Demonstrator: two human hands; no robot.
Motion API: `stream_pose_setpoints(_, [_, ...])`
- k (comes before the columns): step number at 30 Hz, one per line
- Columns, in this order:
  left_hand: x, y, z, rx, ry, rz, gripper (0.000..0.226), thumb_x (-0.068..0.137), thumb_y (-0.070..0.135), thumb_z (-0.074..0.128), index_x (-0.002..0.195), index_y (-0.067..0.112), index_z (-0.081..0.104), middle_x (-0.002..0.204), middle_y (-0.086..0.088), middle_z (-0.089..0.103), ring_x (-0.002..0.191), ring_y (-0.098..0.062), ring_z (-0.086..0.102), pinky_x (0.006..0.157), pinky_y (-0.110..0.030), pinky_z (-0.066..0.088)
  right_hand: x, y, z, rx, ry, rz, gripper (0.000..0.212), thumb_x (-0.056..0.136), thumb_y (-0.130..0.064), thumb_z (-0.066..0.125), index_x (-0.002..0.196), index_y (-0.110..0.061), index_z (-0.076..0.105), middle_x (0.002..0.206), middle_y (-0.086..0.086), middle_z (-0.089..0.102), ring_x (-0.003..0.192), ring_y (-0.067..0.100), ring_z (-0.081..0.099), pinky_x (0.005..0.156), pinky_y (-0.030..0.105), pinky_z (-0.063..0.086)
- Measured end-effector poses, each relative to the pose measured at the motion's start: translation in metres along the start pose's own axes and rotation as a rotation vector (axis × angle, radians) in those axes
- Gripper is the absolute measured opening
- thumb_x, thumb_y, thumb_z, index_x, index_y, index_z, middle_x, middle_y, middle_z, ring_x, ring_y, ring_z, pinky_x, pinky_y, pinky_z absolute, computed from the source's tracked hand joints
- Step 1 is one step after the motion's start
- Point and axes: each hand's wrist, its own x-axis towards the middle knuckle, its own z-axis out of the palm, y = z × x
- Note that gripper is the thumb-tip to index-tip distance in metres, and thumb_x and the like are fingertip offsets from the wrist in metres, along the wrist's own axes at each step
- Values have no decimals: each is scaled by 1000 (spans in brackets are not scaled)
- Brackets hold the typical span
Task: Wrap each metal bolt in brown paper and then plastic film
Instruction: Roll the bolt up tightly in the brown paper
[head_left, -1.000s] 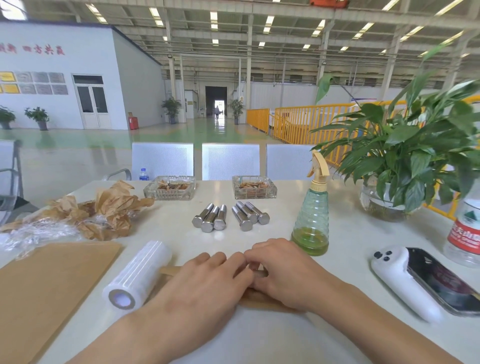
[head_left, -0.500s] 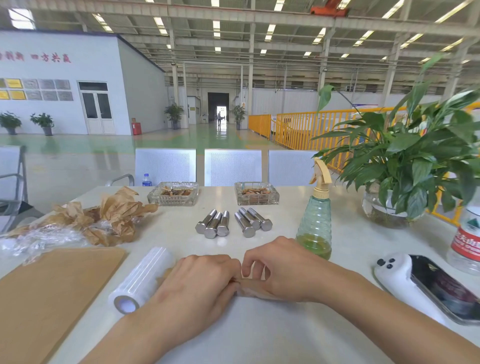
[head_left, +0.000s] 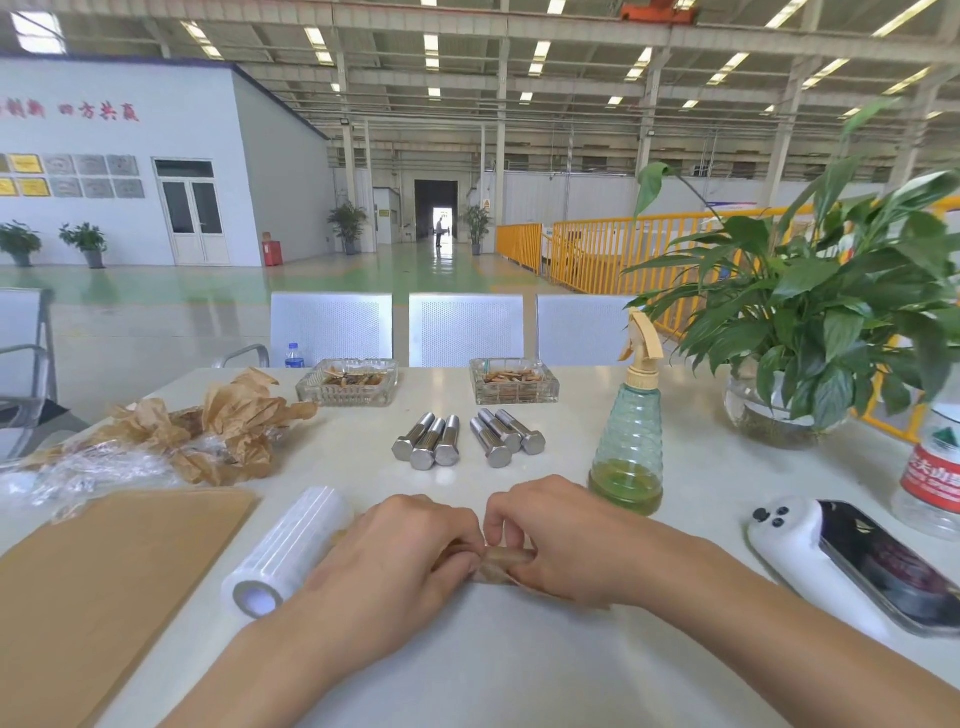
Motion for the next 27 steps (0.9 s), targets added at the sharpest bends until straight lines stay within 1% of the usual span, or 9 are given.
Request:
stream_pose_setpoints(3, [1, -1, 3, -2, 33, -20, 10, 93, 42, 54, 99, 38, 62, 76, 18, 61, 78, -5, 56, 73, -36, 53, 0, 1, -8, 49, -10, 31, 18, 86, -45, 65, 99, -37, 57, 93, -17, 64, 89, 7, 58, 75, 29, 53])
stream_pose_setpoints(7, [2, -3, 6, -19, 52, -60, 14, 91, 46, 51, 98, 40, 61, 75, 16, 65, 77, -8, 59, 71, -37, 54, 0, 2, -21, 67, -44, 79, 9, 85, -30, 59, 87, -37, 65, 89, -16, 70, 81, -2, 60, 70, 22, 51])
stream_pose_setpoints(10, [3, -3, 8, -30, 65, -89, 12, 90, 46, 51, 95, 43, 61, 70, 17, 64, 70, -8, 57, 68, -36, 54, -3, 2, -28, 126, -26, 126, 35, 86, -57, 47, 84, -29, 68, 82, -8, 69, 84, 10, 62, 76, 35, 55])
stream_pose_setpoints(12, [4, -2, 8, -35, 75, -106, 9, 90, 43, 54, 94, 47, 61, 67, 22, 62, 67, -6, 55, 66, -34, 54, -6, 3, -29, 160, -13, 163, 51, 79, -76, 39, 78, -32, 65, 74, -9, 63, 76, 7, 59, 66, 33, 51])
stream_pose_setpoints(13, [5, -1, 8, -37, 77, -118, 10, 90, 42, 54, 95, 48, 61, 68, 23, 62, 68, -5, 57, 65, -33, 54, -7, 3, -29, 167, -15, 158, 49, 76, -78, 41, 79, -35, 65, 75, -11, 64, 76, 2, 58, 64, 30, 49])
stream_pose_setpoints(16, [10, -2, 9, -37, 71, -153, 13, 91, 38, 52, 101, 46, 57, 73, 20, 68, 74, -10, 60, 69, -36, 54, -8, -1, -28, 181, -30, 133, 30, 72, -60, 54, 90, -40, 69, 83, -20, 71, 84, -5, 59, 72, 30, 56])
stream_pose_setpoints(19, [18, -2, 10, 0, 40, -156, 16, 92, 31, 51, 102, 44, 52, 72, 23, 68, 76, -9, 58, 64, -32, 49, -6, -1, -25, 157, 24, 136, 11, 83, -32, 62, 89, -35, 69, 77, -15, 66, 84, 2, 60, 74, 36, 58])
stream_pose_setpoints(23, [28, -4, 6, 72, -26, -167, 17, 93, 30, 50, 105, 41, 52, 82, 16, 69, 89, -17, 61, 62, -32, 42, -3, 0, -19, 150, 89, 149, 11, 87, -27, 61, 88, -34, 69, 75, -14, 64, 86, 1, 56, 70, 31, 53])
stream_pose_setpoints(27, [29, -4, 3, 85, -52, -177, 16, 93, 33, 50, 105, 42, 55, 88, 12, 67, 93, -20, 63, 66, -33, 43, -4, -1, -13, 171, 134, 153, 12, 87, -26, 61, 91, -33, 70, 69, -15, 67, 81, 0, 56, 69, 31, 51])
